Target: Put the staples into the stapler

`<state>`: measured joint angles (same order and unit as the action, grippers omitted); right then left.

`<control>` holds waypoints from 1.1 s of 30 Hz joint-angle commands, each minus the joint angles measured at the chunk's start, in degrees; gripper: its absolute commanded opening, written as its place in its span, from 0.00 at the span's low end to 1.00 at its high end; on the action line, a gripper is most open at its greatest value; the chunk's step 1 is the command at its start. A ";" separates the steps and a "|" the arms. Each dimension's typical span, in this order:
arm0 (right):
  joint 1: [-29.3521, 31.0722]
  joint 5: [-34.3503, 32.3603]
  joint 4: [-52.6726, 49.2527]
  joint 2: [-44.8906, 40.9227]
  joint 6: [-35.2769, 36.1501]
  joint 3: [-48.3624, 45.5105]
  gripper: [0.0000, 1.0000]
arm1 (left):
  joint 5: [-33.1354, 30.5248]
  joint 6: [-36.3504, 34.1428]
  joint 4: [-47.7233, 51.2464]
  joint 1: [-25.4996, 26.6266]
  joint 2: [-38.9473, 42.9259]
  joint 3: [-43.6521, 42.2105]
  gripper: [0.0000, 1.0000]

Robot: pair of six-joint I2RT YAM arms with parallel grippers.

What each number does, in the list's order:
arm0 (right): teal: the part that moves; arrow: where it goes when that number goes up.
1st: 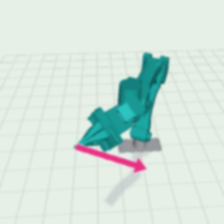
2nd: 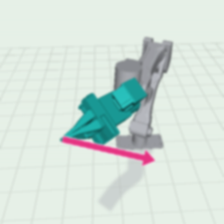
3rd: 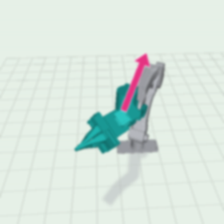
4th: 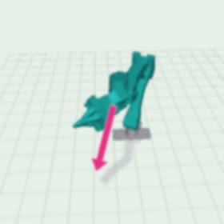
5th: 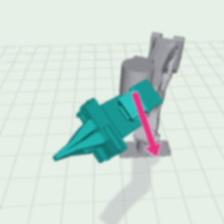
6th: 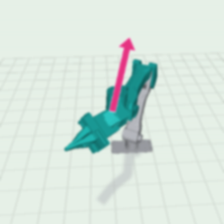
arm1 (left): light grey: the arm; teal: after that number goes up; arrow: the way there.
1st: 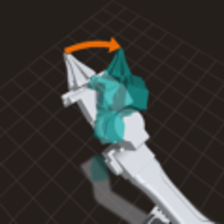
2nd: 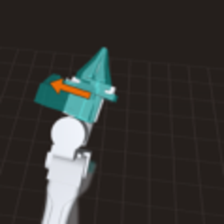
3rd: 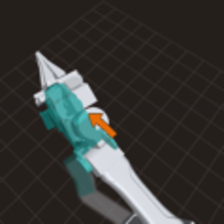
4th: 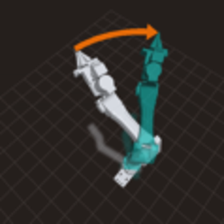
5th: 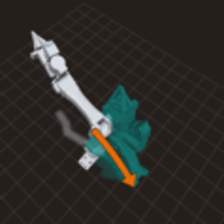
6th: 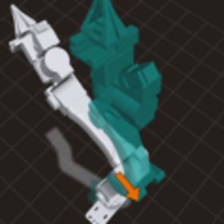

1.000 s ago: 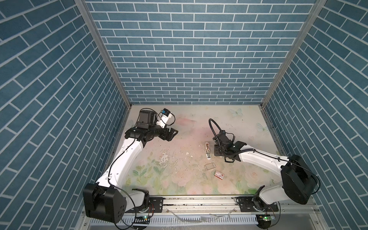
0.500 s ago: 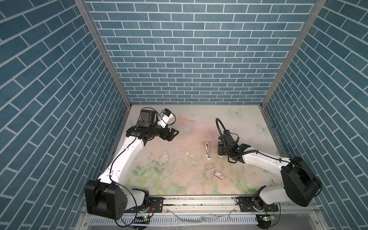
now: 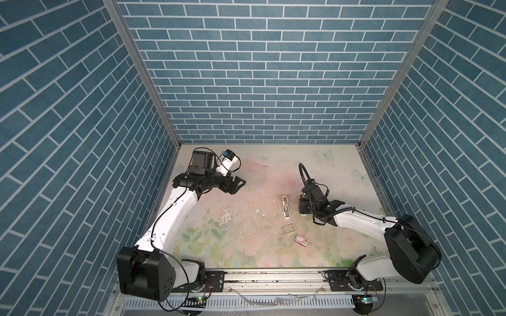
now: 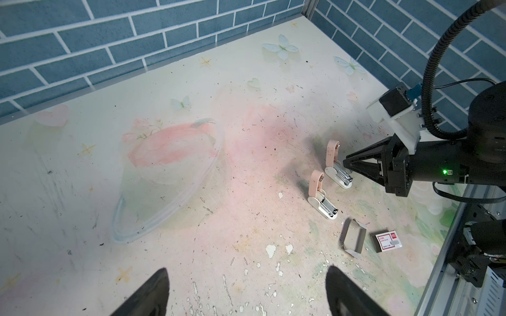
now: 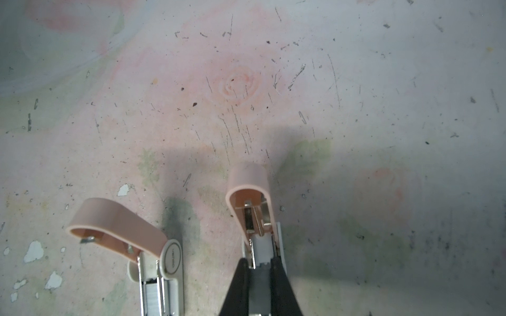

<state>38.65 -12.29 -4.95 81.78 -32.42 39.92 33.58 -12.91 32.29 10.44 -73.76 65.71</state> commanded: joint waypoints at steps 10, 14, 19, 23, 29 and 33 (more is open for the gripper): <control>-0.36 0.46 2.31 1.15 2.98 -1.75 0.10 | 0.52 -0.98 0.66 -0.92 -0.51 0.58 0.90; -0.33 0.16 2.97 1.53 2.98 -2.35 0.10 | 0.39 -0.99 0.66 -1.03 -0.62 0.51 0.90; -0.33 -0.19 3.62 1.80 2.98 -3.05 0.10 | 0.30 -0.98 0.57 -1.12 -0.78 0.47 0.90; -0.32 -0.18 4.21 1.87 3.29 -3.48 0.10 | 0.17 -1.07 0.50 -1.21 -0.88 0.47 0.90; -0.34 -0.02 4.85 2.68 3.51 -3.72 0.10 | -0.14 -1.14 0.56 -1.30 -0.99 0.38 0.90; -0.29 0.00 5.06 2.68 3.56 -4.05 0.10 | -0.18 -1.10 0.54 -1.30 -0.95 0.38 0.90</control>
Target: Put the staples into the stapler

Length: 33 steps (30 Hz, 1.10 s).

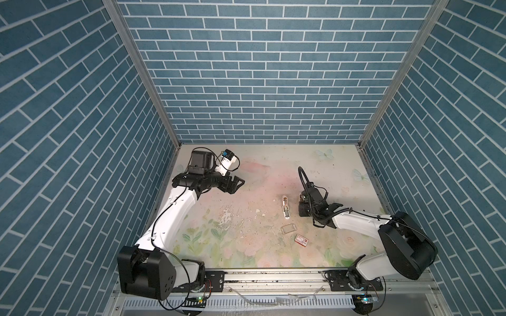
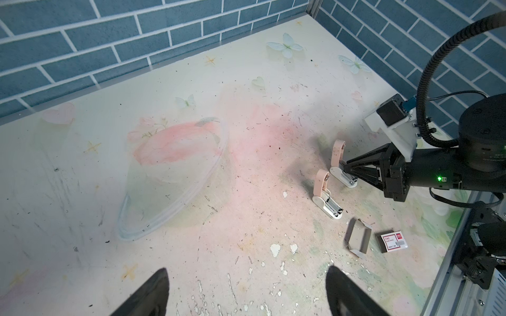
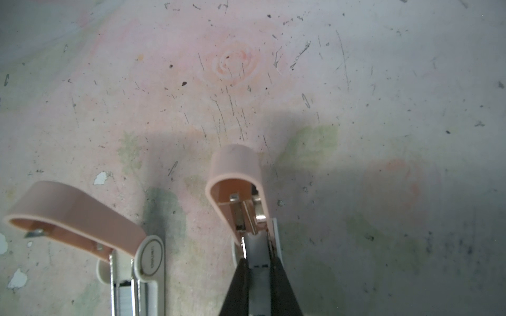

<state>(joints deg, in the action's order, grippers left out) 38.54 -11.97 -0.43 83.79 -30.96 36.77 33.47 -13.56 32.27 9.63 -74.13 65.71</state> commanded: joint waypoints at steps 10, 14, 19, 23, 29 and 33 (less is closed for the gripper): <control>-0.19 0.10 -0.25 -1.87 2.93 -0.74 0.10 | -0.09 -0.41 0.44 -0.73 -0.49 0.30 0.90; -0.18 0.93 -0.63 -2.02 2.77 -0.61 0.10 | -0.08 -0.42 0.42 -0.75 -0.32 0.28 0.91; -0.22 1.41 -0.42 -1.44 2.05 -1.19 0.10 | -0.08 -0.41 0.21 -0.75 -0.06 0.03 0.90; -0.23 2.19 -0.23 -1.11 1.65 -1.34 0.10 | 0.09 -0.41 0.08 -0.75 0.02 -0.06 0.90; -0.17 3.00 0.16 -1.08 1.25 -1.68 0.10 | 0.10 -0.34 0.00 -0.75 0.10 0.01 0.90; -0.21 3.53 0.53 -1.00 1.08 -1.71 0.10 | 0.19 -0.34 -0.03 -0.75 0.02 -0.14 0.90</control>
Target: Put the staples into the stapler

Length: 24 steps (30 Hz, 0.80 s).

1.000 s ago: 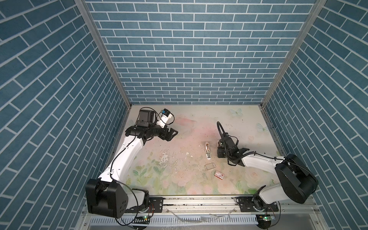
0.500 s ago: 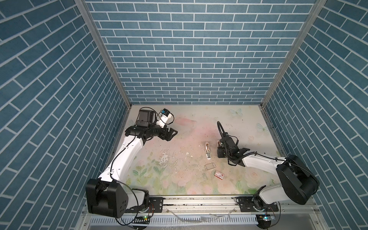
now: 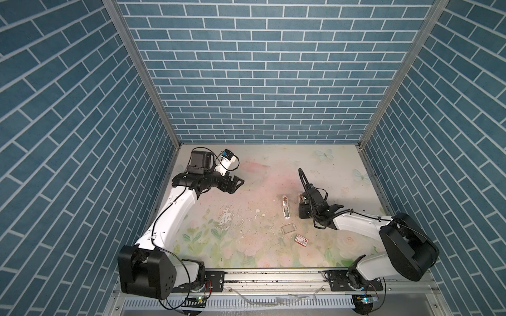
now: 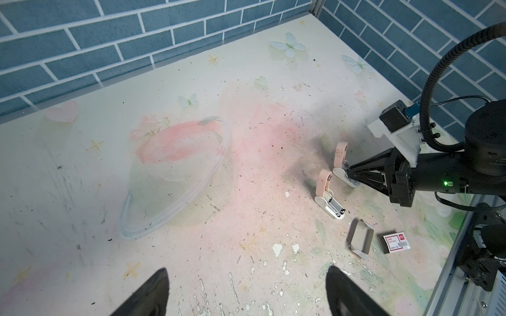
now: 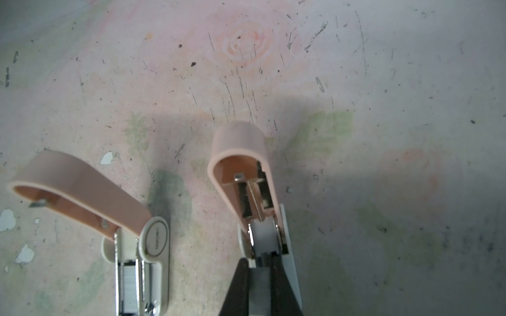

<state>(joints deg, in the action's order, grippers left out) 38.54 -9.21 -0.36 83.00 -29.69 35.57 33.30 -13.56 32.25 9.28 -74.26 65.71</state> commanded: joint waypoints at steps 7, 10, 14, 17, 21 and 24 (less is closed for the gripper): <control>-0.27 1.83 0.90 -0.11 -0.54 -0.32 0.10 | 0.37 -0.32 -0.08 -0.40 0.18 -0.23 0.91; -0.22 1.84 0.76 -0.47 -0.63 -0.19 0.10 | 0.36 -0.33 -0.20 -0.40 0.16 -0.22 0.91; -0.22 2.01 0.65 -0.91 -0.72 0.01 0.10 | 0.45 -0.28 -0.26 -0.40 0.17 -0.17 0.90; -0.22 1.56 0.10 -0.82 -0.72 0.25 0.10 | 0.45 -0.24 -0.26 -0.40 0.18 -0.40 0.90; -0.22 1.92 0.01 -0.78 -0.85 0.28 0.10 | 0.45 -0.25 -0.26 -0.40 0.34 -0.32 0.91; -0.20 1.26 -0.58 -1.41 -0.98 0.33 0.10 | 0.54 -0.24 -0.26 -0.40 0.34 -0.32 0.90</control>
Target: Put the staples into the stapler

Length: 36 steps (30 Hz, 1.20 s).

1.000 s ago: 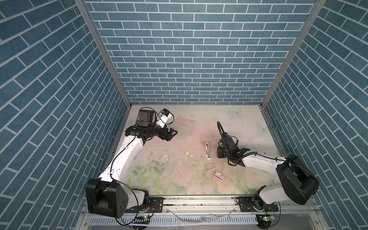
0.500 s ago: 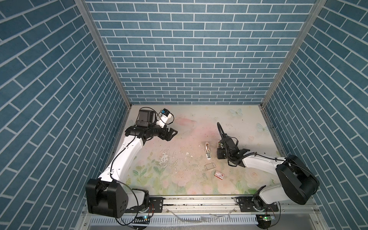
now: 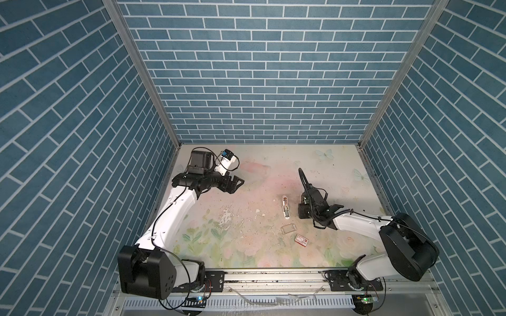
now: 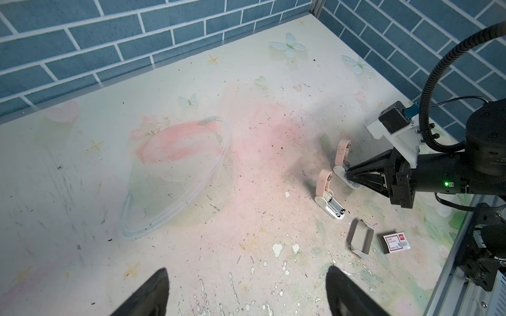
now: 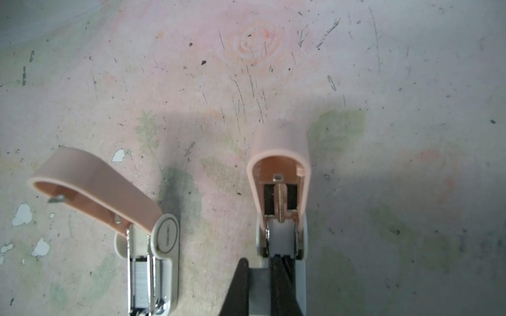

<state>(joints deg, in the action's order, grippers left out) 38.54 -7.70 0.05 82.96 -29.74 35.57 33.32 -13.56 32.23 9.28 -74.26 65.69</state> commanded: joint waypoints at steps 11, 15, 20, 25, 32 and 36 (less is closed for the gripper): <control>-0.22 -2.80 -3.03 -3.54 0.25 2.19 0.11 | 0.35 -0.26 -0.28 -0.40 0.43 -0.38 0.90; -0.22 -4.75 -2.70 -3.02 0.38 1.96 0.11 | 0.08 -0.41 -0.18 -0.40 0.43 -0.39 0.91; -0.17 -5.12 -1.08 -2.30 0.31 1.19 0.10 | -0.10 -0.47 -0.10 -0.40 0.30 -0.22 0.91; -0.21 -6.21 0.39 -2.45 -0.40 0.03 0.11 | -0.10 -0.45 0.03 -0.48 0.08 -0.12 0.90; -0.22 -6.36 1.28 -2.16 -0.65 -0.58 0.10 | -0.10 -0.50 0.02 -0.48 -0.16 -0.12 0.91; -0.19 -6.09 1.70 -2.13 -0.99 -1.24 0.10 | -0.10 -0.48 -0.10 -0.44 -0.19 -0.21 0.90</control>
<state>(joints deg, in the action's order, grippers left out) 38.54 -12.62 0.97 80.51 -29.74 35.51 33.28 -13.56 32.23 9.23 -74.26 65.69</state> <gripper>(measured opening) 0.133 0.905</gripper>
